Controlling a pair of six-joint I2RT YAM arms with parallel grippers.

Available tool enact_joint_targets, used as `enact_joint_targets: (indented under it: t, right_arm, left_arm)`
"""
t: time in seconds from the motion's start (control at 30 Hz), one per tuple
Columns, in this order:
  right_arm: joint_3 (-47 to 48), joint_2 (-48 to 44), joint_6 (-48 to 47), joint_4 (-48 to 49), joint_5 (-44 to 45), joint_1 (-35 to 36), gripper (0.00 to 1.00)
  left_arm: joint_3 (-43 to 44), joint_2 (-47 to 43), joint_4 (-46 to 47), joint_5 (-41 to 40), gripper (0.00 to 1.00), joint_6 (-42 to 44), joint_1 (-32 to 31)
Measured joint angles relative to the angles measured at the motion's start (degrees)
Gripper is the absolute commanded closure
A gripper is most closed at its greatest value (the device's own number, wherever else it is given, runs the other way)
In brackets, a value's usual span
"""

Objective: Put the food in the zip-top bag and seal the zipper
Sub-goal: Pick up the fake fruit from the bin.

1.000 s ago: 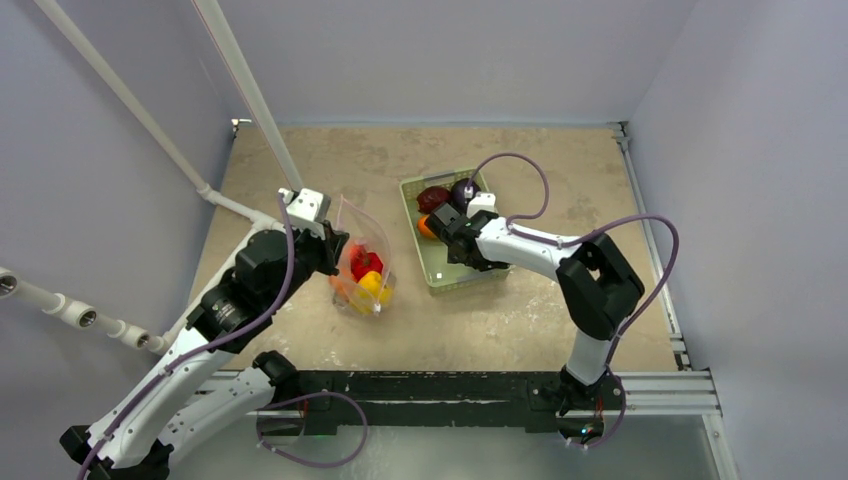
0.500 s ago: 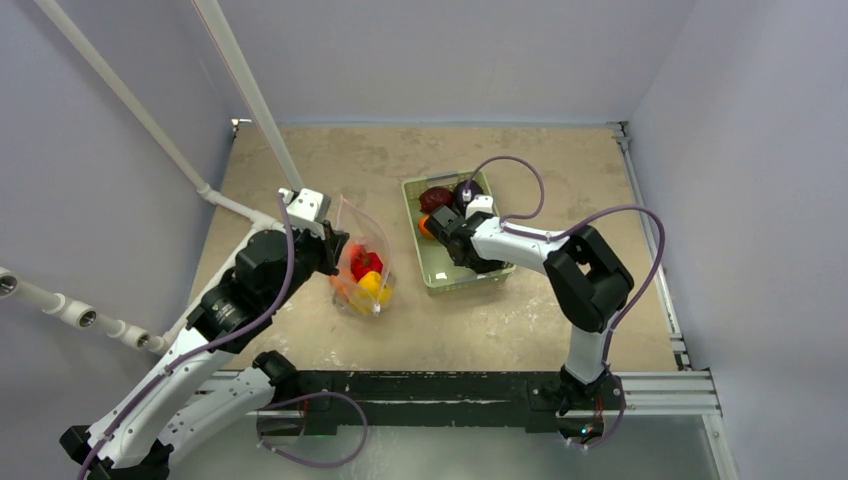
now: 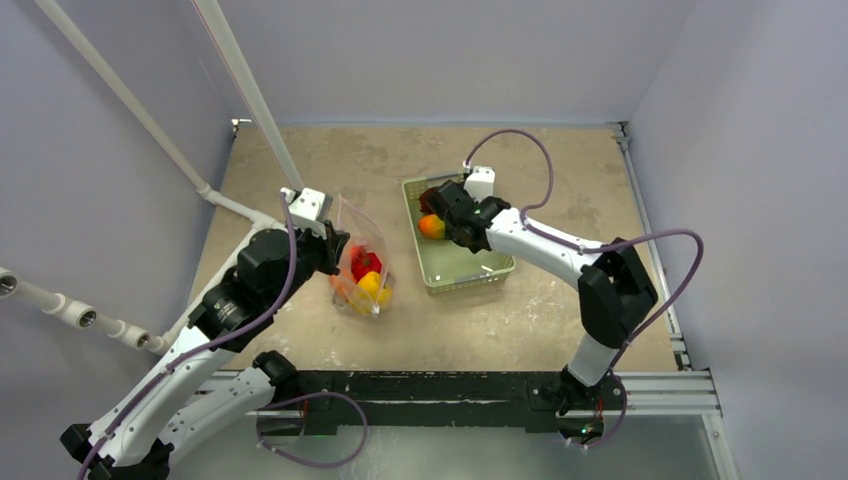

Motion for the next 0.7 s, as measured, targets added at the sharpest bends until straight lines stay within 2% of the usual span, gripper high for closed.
enact_joint_targets:
  t: [0.37, 0.7]
  right_arm:
    - [3.2, -7.3, -6.0, 6.3, -3.5, 0.6, 0.78]
    - [3.9, -15.0, -15.3, 17.2, -9.7, 6.6, 0.78]
  left_arm:
    - [0.0, 0.5, 0.0, -0.1, 1.00, 0.0, 0.0]
    - [0.0, 0.5, 0.0, -0.4, 1.00, 0.0, 0.0]
